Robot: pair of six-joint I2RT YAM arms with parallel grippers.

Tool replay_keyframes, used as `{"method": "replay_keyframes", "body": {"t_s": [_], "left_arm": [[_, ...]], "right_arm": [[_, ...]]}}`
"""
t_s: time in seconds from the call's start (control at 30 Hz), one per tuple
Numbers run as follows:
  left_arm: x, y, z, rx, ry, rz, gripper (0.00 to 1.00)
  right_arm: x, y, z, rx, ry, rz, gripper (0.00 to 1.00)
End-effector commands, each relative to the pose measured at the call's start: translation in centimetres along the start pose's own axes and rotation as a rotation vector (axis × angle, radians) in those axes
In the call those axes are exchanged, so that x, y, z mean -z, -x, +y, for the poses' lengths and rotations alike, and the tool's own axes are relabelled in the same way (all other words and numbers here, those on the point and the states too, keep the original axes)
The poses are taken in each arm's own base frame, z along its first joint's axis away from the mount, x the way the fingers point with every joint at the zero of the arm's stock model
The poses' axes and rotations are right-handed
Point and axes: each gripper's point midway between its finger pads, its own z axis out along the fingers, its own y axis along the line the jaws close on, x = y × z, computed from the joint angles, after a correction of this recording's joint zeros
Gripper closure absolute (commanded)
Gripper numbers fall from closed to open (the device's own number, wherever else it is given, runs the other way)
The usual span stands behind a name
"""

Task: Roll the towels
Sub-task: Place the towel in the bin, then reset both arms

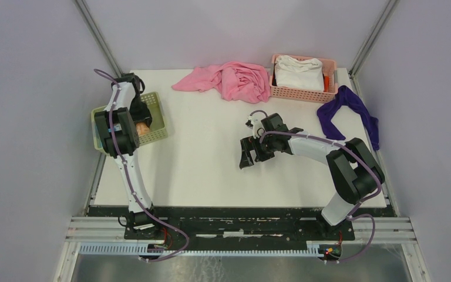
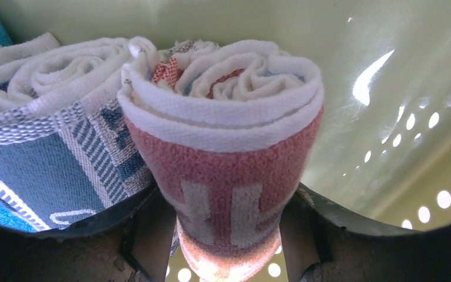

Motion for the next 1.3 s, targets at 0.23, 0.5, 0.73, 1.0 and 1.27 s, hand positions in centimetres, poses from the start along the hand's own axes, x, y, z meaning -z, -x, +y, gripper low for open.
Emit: {"method": "replay_keyframes", "body": {"t_s": [0.23, 0.5, 0.73, 1.0, 1.27], "left_arm": [[3.4, 1.1, 0.6, 0.016, 0.002, -0.075, 0.32], [7.1, 1.1, 1.2, 0.058, -0.019, -0.144, 0.24], [11.2, 0.2, 2.2, 0.123, -0.058, -0.263, 0.22], [15.6, -2.7, 0.8, 0.136, -0.270, -0.433, 0.22], [27.3, -6.6, -0.4, 0.050, -0.484, -0.838, 0.13]], "right_arm": [[1.1, 1.5, 0.5, 0.037, -0.007, -0.050, 0.00], [2.6, 2.3, 0.2, 0.045, -0.076, -0.084, 0.00], [5.7, 4.1, -0.6, 0.068, -0.213, -0.161, 0.00], [12.7, 6.1, -1.9, 0.084, -0.459, -0.326, 0.00], [25.7, 7.0, -2.7, 0.031, -0.784, -0.684, 0.00]]}}
